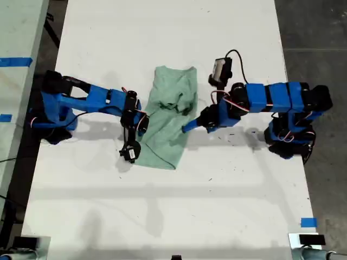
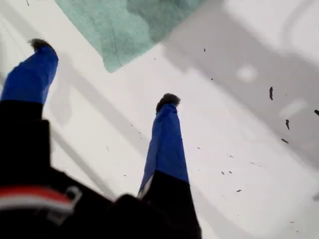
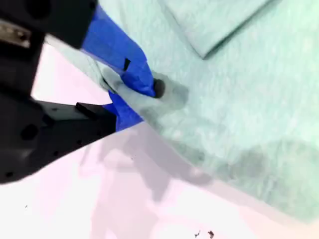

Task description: Fold tshirt

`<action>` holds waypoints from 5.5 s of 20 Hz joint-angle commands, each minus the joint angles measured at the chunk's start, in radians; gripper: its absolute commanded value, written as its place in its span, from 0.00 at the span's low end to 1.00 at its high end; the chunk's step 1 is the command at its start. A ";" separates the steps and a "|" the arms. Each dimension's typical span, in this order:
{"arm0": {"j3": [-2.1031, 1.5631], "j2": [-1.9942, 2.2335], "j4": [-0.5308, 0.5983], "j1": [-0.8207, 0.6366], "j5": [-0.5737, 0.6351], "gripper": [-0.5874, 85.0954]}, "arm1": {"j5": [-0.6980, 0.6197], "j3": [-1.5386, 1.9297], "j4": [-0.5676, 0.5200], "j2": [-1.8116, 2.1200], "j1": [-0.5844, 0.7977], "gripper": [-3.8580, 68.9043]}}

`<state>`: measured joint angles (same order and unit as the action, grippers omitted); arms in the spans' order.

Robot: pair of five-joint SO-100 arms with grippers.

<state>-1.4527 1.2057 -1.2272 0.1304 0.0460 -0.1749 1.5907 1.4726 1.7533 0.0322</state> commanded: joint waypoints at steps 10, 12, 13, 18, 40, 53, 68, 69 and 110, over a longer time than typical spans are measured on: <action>0.673 -0.176 -0.262 -0.029 0.020 0.01 | 0.029 0.132 -0.023 0.213 0.031 0.54; 0.695 -0.256 -0.147 -0.021 0.035 0.01 | 0.035 0.166 -0.023 0.249 0.034 0.53; 0.696 -0.301 -0.092 -0.025 0.052 0.01 | 0.038 0.179 -0.023 0.264 0.034 0.53; 0.721 -0.474 0.025 -0.031 0.104 0.33 | 0.038 0.195 -0.023 0.281 0.037 0.53; -0.112 0.575 -0.359 0.097 -0.097 0.30 | 0.149 0.295 0.028 0.408 -0.055 0.52; 0.006 0.279 -0.126 0.040 0.066 0.30 | -0.009 -0.402 0.006 -0.359 -0.081 0.52; 0.055 -0.086 0.078 0.032 0.029 0.09 | -0.060 -0.796 -0.161 -0.999 -0.094 0.38; 0.057 -0.084 0.081 0.032 0.025 0.06 | -0.061 -0.796 -0.178 -1.019 -0.097 0.31; 0.574 -0.264 -0.071 0.106 0.078 0.02 | -0.066 -0.669 0.097 -0.434 -0.146 0.44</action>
<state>-0.9526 0.9066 -1.2839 0.2516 0.1135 -0.2270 0.9327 1.5585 1.2118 -0.1243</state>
